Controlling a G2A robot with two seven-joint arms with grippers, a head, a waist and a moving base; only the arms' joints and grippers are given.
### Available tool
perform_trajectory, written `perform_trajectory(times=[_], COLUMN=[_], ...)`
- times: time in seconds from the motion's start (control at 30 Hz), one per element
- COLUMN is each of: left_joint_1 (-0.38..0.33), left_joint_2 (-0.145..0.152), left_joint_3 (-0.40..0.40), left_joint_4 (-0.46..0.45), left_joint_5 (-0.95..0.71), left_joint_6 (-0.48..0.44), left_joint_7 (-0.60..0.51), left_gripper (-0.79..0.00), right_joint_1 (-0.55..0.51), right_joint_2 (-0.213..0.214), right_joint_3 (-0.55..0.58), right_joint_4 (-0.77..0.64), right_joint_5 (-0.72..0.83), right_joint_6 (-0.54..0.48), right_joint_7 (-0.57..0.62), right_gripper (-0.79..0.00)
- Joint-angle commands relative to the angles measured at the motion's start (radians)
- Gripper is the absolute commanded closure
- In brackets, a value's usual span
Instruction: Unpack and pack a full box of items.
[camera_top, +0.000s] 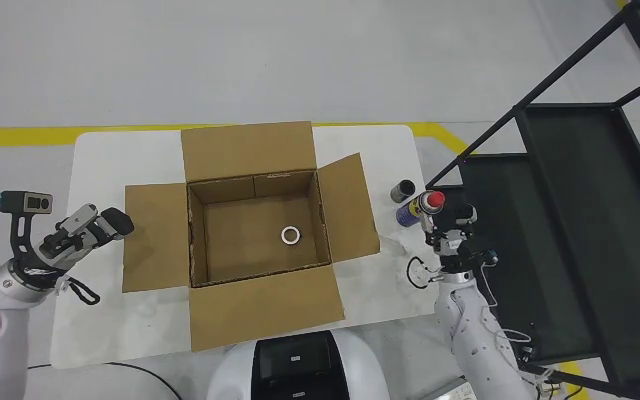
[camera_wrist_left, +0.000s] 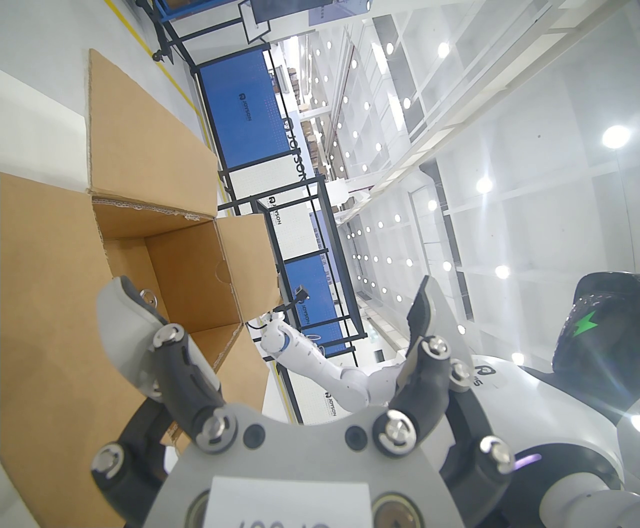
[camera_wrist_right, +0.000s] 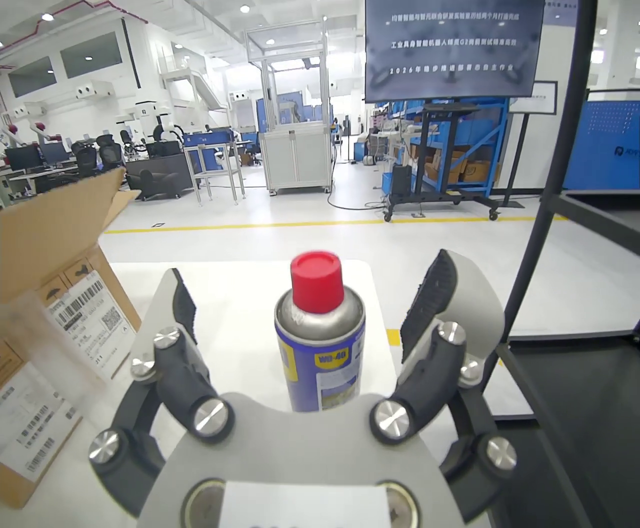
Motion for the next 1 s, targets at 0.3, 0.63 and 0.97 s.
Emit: perform_trajectory(times=[0.3,0.63,0.97], left_joint_1=[0.000,0.000,0.000], left_joint_2=[0.000,0.000,0.000], left_joint_3=[0.000,0.000,0.000], left_joint_4=[0.000,0.000,0.000], left_joint_5=[0.000,0.000,0.000], left_joint_6=[0.000,0.000,0.000], left_joint_7=[0.000,0.000,0.000], left_gripper=[-0.785,-0.785,-0.785], right_joint_1=[-0.145,-0.089,0.026], right_joint_2=[0.017,0.029,0.029], right_joint_3=[0.027,-0.077,-0.282], right_joint_4=[-0.518,-0.738,-0.787], right_joint_5=[-0.041,-0.143,-0.197], right_joint_6=[-0.047,-0.168,-0.291], right_joint_7=[0.378,0.845,1.217], right_gripper=[-0.785,-0.785,-0.785])
